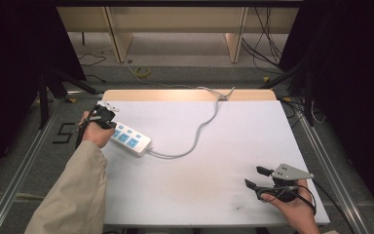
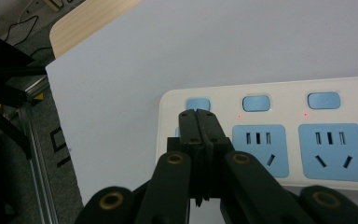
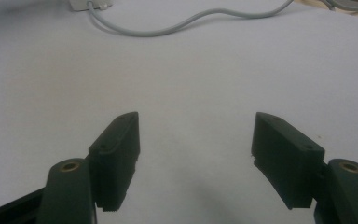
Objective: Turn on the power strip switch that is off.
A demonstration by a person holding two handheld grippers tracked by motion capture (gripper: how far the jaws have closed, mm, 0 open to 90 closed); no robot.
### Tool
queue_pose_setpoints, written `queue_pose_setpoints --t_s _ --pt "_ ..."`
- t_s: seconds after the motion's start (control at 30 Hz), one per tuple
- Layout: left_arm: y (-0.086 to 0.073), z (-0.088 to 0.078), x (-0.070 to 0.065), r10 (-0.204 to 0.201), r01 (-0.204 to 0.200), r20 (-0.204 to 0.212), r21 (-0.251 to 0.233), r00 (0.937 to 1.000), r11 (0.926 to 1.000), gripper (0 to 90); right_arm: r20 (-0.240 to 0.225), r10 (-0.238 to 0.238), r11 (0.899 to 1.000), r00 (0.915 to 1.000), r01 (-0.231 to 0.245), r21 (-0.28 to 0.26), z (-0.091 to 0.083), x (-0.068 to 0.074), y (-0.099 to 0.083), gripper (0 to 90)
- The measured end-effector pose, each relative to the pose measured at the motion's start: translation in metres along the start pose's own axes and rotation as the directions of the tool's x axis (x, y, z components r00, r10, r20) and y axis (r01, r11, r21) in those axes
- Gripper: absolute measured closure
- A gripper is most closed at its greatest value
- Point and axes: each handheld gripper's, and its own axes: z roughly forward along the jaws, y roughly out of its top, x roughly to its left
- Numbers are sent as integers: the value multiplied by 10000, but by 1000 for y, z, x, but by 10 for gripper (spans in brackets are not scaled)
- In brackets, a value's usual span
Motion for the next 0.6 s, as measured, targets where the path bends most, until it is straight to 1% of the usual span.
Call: queue_pose_setpoints --t_s 0.23,0.6 --pt "4 1 1 5 -5 9 -47 10000 10000 898 -10 17 10000 10000 -17 8 0 0 0 333" --pt "6 5 3 63 -62 35 -95 10000 9999 898 -2 21 10000 10000 -21 16 0 0 0 334"
